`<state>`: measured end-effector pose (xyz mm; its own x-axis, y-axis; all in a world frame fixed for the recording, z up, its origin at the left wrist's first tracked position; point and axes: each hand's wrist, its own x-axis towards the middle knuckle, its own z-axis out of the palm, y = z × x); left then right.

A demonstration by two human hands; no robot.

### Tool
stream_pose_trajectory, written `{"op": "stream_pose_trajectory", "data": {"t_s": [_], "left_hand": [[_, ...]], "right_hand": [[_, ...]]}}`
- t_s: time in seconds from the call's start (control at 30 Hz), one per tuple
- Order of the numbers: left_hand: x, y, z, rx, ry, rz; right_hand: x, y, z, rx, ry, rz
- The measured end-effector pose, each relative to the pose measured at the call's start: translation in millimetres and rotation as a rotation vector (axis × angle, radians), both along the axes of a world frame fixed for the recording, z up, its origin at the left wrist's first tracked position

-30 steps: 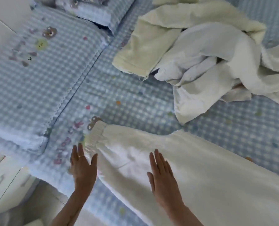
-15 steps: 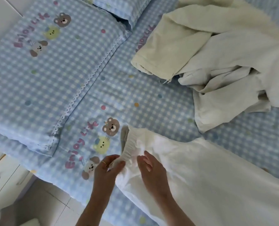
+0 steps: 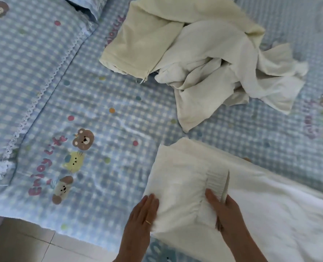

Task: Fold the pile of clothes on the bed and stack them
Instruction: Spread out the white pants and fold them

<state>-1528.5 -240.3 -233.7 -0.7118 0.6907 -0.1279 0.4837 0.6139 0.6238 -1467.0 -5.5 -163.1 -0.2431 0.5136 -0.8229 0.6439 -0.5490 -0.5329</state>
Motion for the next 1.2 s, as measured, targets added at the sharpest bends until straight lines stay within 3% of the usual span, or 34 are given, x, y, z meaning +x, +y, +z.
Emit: {"op": "stream_pose_trajectory", "data": {"t_s": [0.13,0.33,0.67,0.77,0.83,0.9,0.93,1.0,1.1,1.2], "left_hand": [[27,23,-12,-0.062,0.149,-0.29],[38,37,-12,-0.187,0.253,-0.504],[36,69,18,-0.316,0.093,-0.85],[33,100,22,-0.252,0.082,-0.762],[27,136,16,-0.267,0.121,-0.645],[21,170,4,-0.334,0.178,-0.616],[17,184,-2,-0.377,0.192,-0.639],[13,202,-17,-0.488,0.206,-0.7],[14,215,-35,-0.666,0.212,-0.75],[24,223,-31,-0.687,0.258,-0.735]], "right_hand": [[50,41,-12,0.098,-0.004,-0.029],[98,76,-50,0.135,0.004,0.025],[136,93,-79,0.271,-0.072,-0.02],[142,96,-81,0.4,-0.196,0.073],[145,84,-80,0.678,-0.324,0.2],[150,65,-81,0.95,-0.336,0.501],[155,57,-84,0.986,-0.305,0.653],[167,52,-97,0.95,-0.3,0.81],[176,61,-114,0.861,-0.337,0.86],[178,67,-113,0.843,-0.215,0.873]]}}
